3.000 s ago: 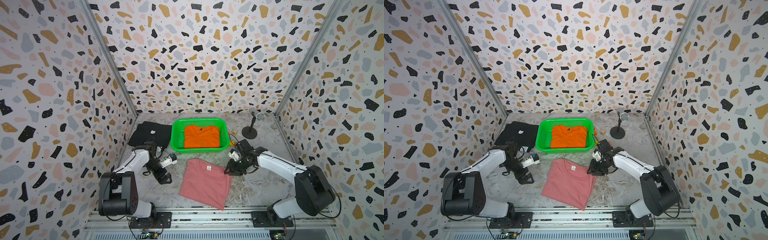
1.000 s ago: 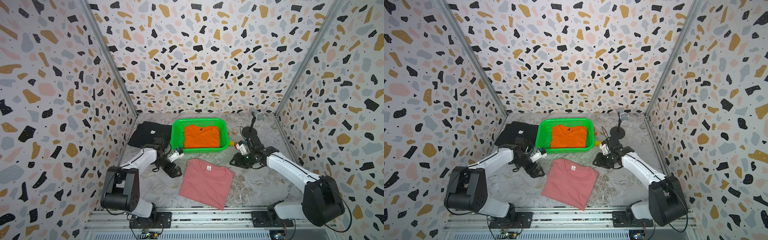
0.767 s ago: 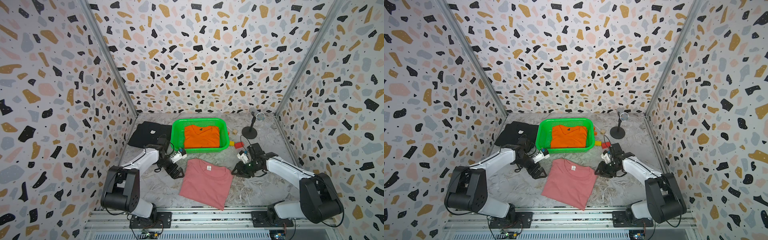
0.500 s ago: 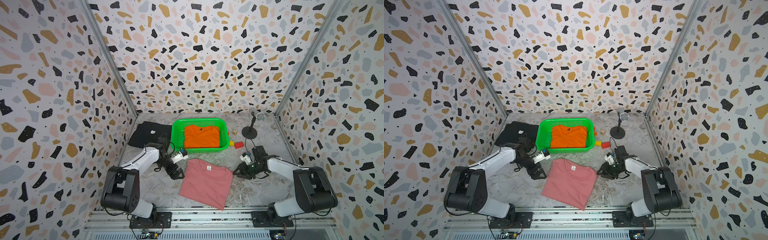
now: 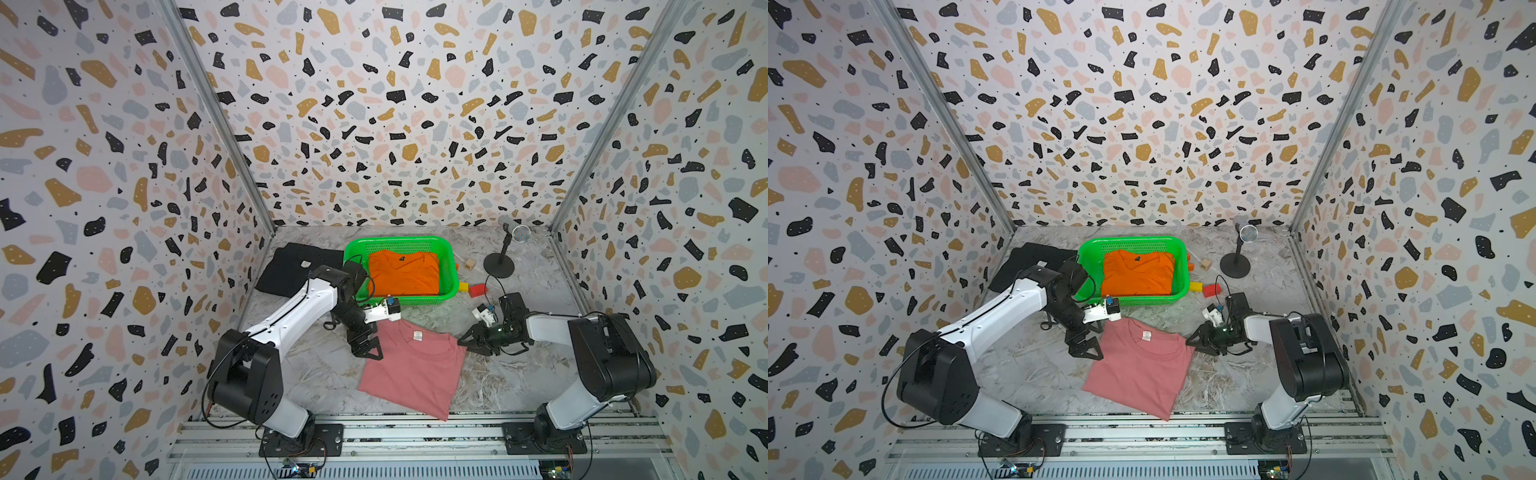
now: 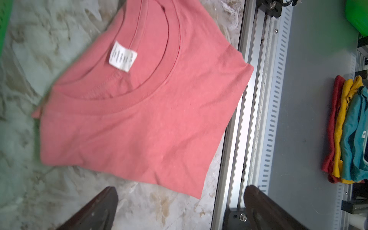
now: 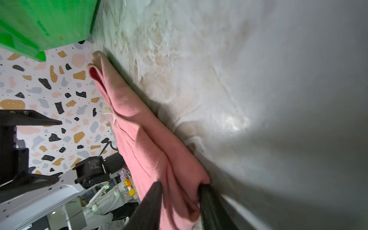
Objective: Put the folded t-shirts into the basket
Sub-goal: Pick up the T-shirt from the center of the board.
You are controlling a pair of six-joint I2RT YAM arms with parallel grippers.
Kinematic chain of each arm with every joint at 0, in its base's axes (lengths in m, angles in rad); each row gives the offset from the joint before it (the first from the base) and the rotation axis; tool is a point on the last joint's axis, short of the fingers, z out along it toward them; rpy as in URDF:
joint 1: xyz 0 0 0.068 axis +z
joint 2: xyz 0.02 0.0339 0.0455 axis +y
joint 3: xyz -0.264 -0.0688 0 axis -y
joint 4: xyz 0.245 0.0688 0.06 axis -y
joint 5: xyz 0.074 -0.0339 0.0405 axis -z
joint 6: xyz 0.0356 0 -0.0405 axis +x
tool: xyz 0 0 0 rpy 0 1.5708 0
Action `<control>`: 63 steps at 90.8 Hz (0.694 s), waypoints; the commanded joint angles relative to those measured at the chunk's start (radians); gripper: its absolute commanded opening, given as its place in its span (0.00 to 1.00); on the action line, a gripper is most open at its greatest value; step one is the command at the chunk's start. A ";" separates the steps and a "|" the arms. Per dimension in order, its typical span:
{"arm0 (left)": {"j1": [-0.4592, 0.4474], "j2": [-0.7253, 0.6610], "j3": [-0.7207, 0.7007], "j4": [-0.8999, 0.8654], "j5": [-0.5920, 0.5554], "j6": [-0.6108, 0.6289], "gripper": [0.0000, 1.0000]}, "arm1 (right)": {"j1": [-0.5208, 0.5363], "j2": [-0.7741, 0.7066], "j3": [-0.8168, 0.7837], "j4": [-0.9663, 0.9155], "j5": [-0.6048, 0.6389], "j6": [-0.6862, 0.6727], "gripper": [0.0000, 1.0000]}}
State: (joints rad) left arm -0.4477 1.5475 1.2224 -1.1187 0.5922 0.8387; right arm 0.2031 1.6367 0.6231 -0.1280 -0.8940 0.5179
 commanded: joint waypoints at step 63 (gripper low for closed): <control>-0.243 0.269 0.211 0.504 0.107 -0.061 1.00 | 0.003 -0.239 -0.131 0.208 -0.102 0.064 0.00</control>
State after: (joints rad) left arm -0.6624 1.7691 1.4124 -0.6685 0.6495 0.7174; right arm 0.2024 1.4593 0.4965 0.0849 -0.9833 0.6010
